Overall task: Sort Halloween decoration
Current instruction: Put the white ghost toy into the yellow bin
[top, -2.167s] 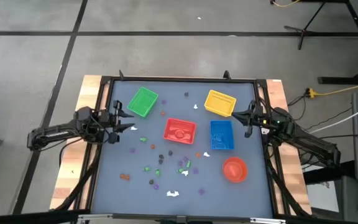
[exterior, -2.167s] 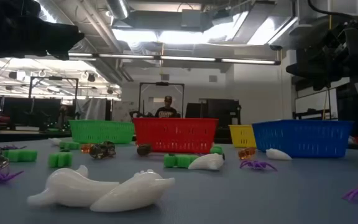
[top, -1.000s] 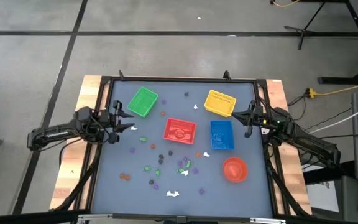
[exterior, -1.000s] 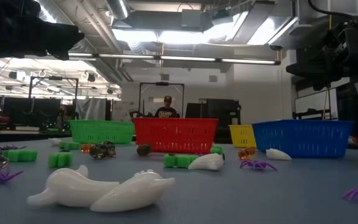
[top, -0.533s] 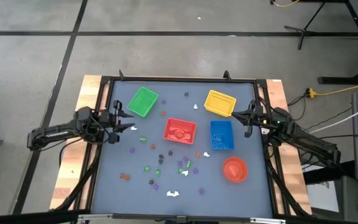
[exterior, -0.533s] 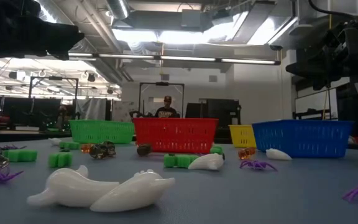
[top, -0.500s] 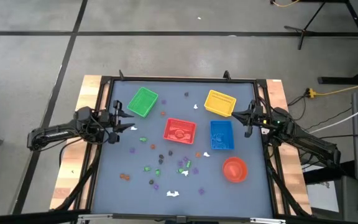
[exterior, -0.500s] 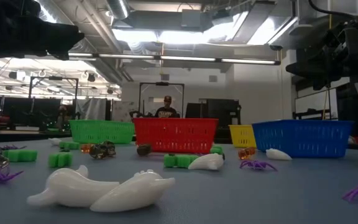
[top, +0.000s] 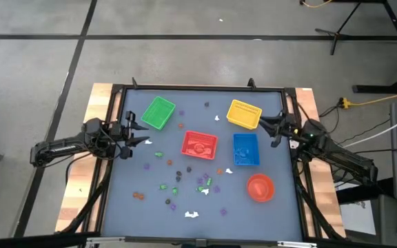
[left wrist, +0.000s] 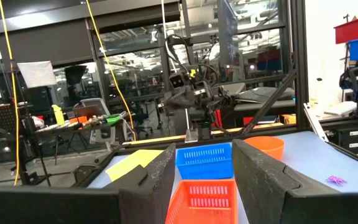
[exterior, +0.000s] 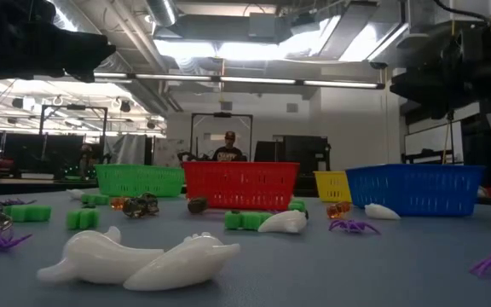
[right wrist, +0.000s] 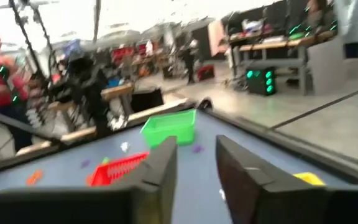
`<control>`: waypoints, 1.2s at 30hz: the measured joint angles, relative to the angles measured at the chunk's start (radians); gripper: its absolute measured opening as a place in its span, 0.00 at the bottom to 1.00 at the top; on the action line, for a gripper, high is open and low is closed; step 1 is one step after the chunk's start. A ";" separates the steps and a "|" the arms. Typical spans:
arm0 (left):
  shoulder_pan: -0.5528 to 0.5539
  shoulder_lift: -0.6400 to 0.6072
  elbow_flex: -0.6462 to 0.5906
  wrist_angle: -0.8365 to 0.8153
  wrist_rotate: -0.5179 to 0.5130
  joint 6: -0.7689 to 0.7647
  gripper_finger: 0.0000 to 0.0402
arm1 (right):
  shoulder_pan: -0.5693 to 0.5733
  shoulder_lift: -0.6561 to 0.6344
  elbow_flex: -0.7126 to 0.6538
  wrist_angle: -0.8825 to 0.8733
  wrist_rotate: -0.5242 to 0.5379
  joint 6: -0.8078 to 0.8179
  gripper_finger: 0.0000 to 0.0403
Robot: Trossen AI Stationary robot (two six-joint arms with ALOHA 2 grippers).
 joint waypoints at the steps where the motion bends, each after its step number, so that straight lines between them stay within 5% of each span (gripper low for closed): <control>1: 0.000 0.000 0.000 0.000 0.000 0.000 0.36 | 0.000 0.000 0.000 0.017 0.008 0.006 0.36; 10: 0.000 0.000 0.000 0.000 0.000 0.000 0.36 | 0.000 0.000 0.001 0.154 -0.047 0.021 0.57; 26: 0.000 0.000 0.000 0.000 -0.001 -0.008 0.36 | 0.001 0.115 0.122 0.274 -0.197 0.039 0.59; 36: 0.000 0.000 0.000 0.000 -0.071 -0.008 0.36 | 0.000 0.411 0.258 0.268 0.004 -0.025 0.59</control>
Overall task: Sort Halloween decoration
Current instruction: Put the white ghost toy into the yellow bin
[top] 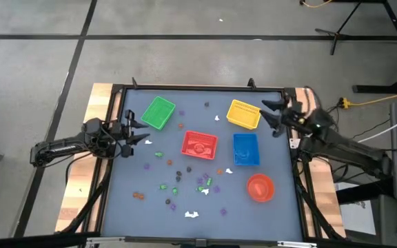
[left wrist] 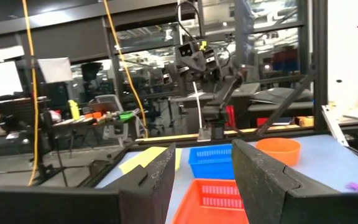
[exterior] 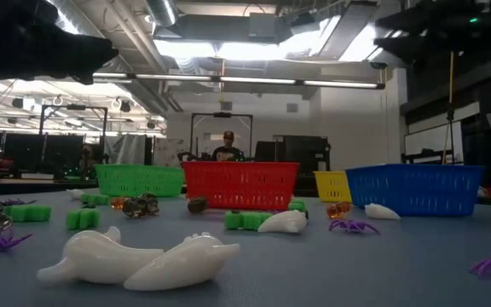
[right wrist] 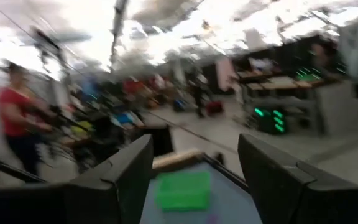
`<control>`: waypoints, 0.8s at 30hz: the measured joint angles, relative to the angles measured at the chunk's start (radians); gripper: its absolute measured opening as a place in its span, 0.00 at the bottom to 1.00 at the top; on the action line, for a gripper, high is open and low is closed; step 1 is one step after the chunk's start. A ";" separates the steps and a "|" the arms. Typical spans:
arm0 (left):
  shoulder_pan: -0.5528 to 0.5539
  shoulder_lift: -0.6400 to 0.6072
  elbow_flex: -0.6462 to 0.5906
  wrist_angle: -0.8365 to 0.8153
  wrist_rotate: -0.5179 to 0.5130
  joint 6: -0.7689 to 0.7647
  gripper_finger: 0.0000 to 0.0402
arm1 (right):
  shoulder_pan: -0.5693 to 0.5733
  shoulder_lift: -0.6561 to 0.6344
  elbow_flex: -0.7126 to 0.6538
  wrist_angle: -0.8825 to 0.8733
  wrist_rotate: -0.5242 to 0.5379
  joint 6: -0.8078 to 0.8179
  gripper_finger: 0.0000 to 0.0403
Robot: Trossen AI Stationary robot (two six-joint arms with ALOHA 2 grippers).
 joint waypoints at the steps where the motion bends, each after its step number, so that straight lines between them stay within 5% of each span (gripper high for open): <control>1: 0.000 0.000 0.000 0.000 -0.006 0.000 0.36 | 0.000 0.038 0.016 0.000 0.023 -0.016 0.59; 6: 0.000 0.000 0.000 0.000 -0.012 0.000 0.36 | 0.000 0.255 0.109 0.001 0.109 -0.091 0.59; 24: 0.000 0.000 0.000 -0.001 -0.012 0.000 0.36 | 0.000 1.029 0.623 -0.335 0.126 -0.198 0.59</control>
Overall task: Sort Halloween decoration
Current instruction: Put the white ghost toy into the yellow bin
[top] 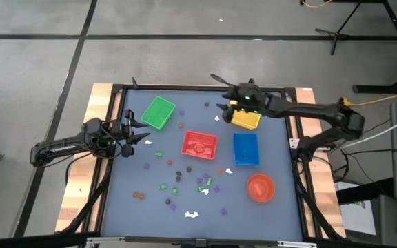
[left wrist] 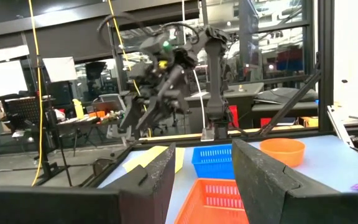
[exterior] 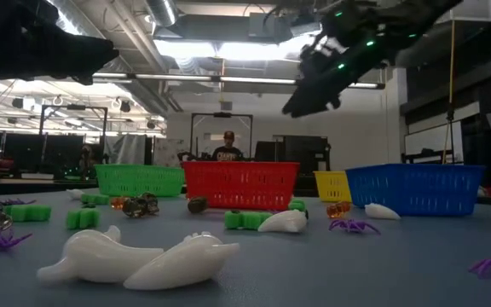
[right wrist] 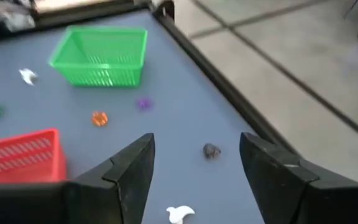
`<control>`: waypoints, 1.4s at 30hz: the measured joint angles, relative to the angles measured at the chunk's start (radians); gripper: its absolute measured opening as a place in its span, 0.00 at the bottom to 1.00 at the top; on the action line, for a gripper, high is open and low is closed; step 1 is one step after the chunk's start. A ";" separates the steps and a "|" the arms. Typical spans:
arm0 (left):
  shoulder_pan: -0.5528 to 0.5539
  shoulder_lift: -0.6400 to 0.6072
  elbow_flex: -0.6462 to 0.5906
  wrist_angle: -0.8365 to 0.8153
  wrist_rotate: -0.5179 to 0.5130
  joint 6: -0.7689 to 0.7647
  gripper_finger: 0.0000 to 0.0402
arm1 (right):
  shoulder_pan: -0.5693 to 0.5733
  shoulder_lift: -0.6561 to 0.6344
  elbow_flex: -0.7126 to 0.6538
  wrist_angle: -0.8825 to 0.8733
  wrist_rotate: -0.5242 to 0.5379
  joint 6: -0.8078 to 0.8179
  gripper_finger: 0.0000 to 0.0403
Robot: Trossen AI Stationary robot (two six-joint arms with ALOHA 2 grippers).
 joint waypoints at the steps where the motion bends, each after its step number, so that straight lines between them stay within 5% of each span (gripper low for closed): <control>1: 0.000 0.000 0.000 0.000 0.000 0.000 0.36 | 0.000 0.032 0.028 -0.026 0.007 0.000 0.59; 16: 0.000 0.000 0.000 -0.003 -0.001 0.000 0.36 | 0.000 0.339 0.304 -0.375 0.060 0.000 0.59; 42: 0.000 0.000 0.000 -0.013 -0.010 0.000 0.36 | 0.001 0.458 0.321 -0.472 -0.045 0.003 0.59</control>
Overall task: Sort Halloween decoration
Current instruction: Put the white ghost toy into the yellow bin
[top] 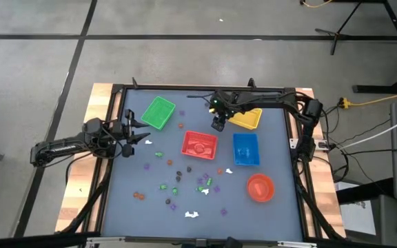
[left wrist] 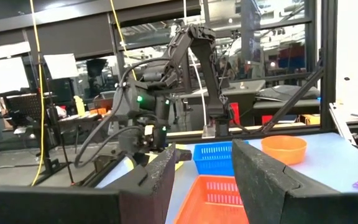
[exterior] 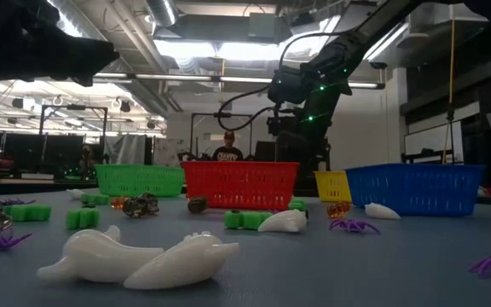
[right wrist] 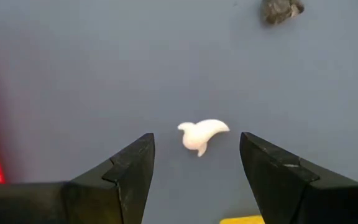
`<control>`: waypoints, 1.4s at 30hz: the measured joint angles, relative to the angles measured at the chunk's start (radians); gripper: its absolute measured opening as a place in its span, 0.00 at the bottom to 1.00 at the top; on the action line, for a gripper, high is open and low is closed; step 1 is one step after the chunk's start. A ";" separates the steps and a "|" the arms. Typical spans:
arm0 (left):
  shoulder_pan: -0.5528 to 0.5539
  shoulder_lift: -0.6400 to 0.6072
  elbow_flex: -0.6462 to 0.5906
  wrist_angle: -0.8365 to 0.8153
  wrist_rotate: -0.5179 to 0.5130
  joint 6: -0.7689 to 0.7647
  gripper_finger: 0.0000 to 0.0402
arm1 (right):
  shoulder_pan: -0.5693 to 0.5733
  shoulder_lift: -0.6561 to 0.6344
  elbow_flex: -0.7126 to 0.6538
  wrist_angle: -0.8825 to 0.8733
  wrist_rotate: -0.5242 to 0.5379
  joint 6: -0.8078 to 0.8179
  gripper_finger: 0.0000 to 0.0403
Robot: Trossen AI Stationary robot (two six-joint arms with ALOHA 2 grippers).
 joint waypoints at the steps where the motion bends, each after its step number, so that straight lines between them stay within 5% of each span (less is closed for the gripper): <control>1: 0.000 0.000 0.000 0.000 -0.001 0.000 0.36 | 0.000 0.000 0.000 -0.001 0.005 0.000 0.59; 42: 0.000 0.000 0.000 -0.015 -0.024 0.000 0.36 | -0.001 0.090 0.003 0.029 0.022 -0.052 0.59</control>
